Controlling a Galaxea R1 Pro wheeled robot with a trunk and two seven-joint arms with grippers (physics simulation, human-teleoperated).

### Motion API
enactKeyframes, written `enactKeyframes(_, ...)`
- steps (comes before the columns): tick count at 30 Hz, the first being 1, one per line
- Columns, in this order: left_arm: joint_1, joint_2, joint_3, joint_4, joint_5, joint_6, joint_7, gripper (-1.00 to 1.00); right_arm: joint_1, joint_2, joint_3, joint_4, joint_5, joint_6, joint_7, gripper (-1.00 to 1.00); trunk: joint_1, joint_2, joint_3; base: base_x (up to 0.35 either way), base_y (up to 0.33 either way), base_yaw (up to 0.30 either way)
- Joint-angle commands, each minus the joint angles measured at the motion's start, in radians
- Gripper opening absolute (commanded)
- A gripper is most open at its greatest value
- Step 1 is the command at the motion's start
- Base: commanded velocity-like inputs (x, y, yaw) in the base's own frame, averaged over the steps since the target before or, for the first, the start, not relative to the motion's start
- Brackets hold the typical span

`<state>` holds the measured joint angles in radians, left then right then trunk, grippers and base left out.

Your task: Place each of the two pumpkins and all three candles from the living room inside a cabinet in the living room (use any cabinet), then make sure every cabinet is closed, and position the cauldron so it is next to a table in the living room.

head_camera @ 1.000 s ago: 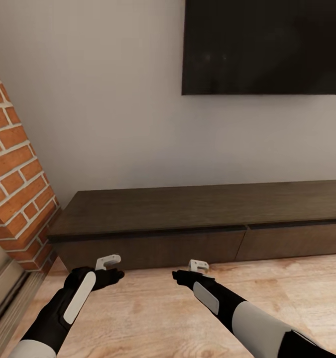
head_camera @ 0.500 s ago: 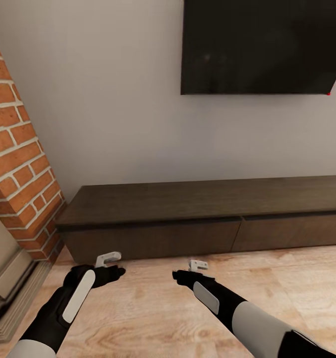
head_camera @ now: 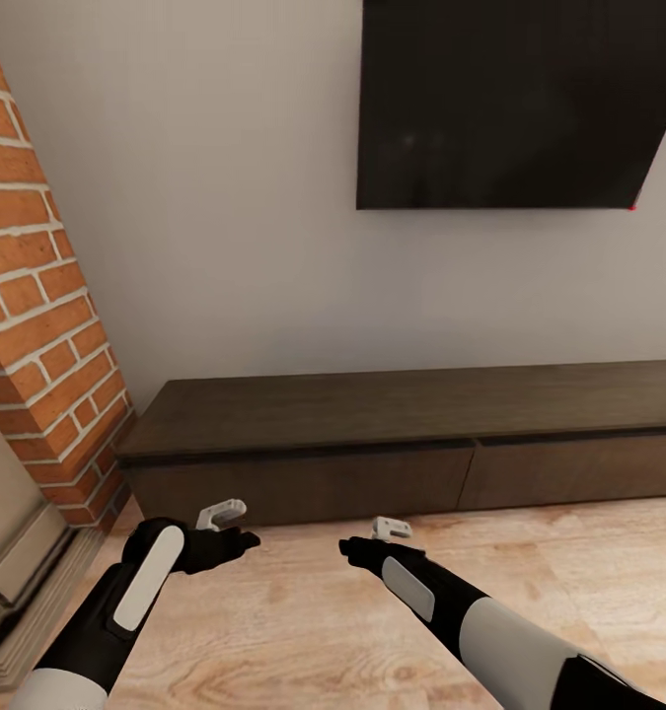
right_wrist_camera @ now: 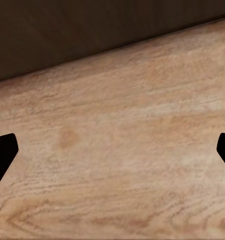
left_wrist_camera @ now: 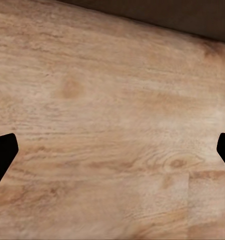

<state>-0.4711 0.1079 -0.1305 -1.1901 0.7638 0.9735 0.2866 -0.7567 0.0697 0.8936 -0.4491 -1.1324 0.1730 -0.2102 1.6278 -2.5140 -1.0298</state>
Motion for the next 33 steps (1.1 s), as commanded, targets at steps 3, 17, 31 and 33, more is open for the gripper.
enactKeyframes(3, -0.001, 0.001, 0.018, -0.002, 0.012, 0.005, 0.011, 1.00, -0.001, -0.001, 0.006, -0.002, -0.006, 0.002, -0.008, 1.00, -0.001, 0.000, 0.011, 0.000, 0.000, 0.000)
enactKeyframes(17, -0.001, 0.001, 0.050, 0.004, 0.012, 0.008, 0.011, 1.00, -0.001, -0.001, 0.006, -0.002, -0.007, 0.004, -0.008, 1.00, -0.008, 0.004, 0.065, -0.052, 0.000, 0.000)
enactKeyframes(31, -0.001, 0.001, 0.052, 0.003, 0.012, 0.008, 0.011, 1.00, -0.001, -0.001, 0.007, 0.002, -0.006, 0.005, -0.008, 1.00, -0.014, 0.007, 0.119, -0.112, 0.000, 0.000)
enactKeyframes(33, -0.001, 0.001, 0.052, 0.003, 0.012, 0.008, 0.011, 1.00, -0.001, -0.001, 0.007, 0.001, -0.006, 0.004, -0.008, 1.00, -0.015, 0.007, 0.127, -0.003, 0.000, 0.000)
